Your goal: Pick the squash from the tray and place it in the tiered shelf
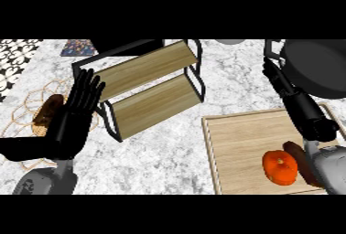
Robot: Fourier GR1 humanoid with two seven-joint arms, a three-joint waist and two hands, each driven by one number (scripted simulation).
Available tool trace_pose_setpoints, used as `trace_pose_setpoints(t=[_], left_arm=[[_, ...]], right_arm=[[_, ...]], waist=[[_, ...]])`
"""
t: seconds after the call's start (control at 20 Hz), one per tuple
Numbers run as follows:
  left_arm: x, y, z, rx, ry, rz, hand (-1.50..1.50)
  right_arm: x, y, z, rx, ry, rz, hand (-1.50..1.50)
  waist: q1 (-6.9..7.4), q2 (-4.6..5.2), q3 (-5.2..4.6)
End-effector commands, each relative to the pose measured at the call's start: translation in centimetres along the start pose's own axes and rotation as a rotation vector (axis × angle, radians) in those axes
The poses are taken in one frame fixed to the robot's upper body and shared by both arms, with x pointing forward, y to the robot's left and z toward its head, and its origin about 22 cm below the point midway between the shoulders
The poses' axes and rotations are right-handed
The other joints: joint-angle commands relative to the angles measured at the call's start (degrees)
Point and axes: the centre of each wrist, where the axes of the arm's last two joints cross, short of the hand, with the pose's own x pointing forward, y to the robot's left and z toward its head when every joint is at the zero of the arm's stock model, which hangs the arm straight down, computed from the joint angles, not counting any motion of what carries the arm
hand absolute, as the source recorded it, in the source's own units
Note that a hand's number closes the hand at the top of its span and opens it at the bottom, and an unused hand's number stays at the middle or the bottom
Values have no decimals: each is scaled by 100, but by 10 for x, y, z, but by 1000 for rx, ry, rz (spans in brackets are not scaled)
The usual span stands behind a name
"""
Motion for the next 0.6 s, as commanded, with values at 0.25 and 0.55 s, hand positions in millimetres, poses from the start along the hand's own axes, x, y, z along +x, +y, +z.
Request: trace_pose_setpoints(t=[0.25,0.55], left_arm=[[-27,61,51,113,321,-332,0],[-38,54,92,94,452,-339,0]], right_arm=[[-23,-122,60,-428,589,474,-150],[-36,-126,86,-626,812,356,-150]], waist=[[-721,223,-224],[-671,189,-183]])
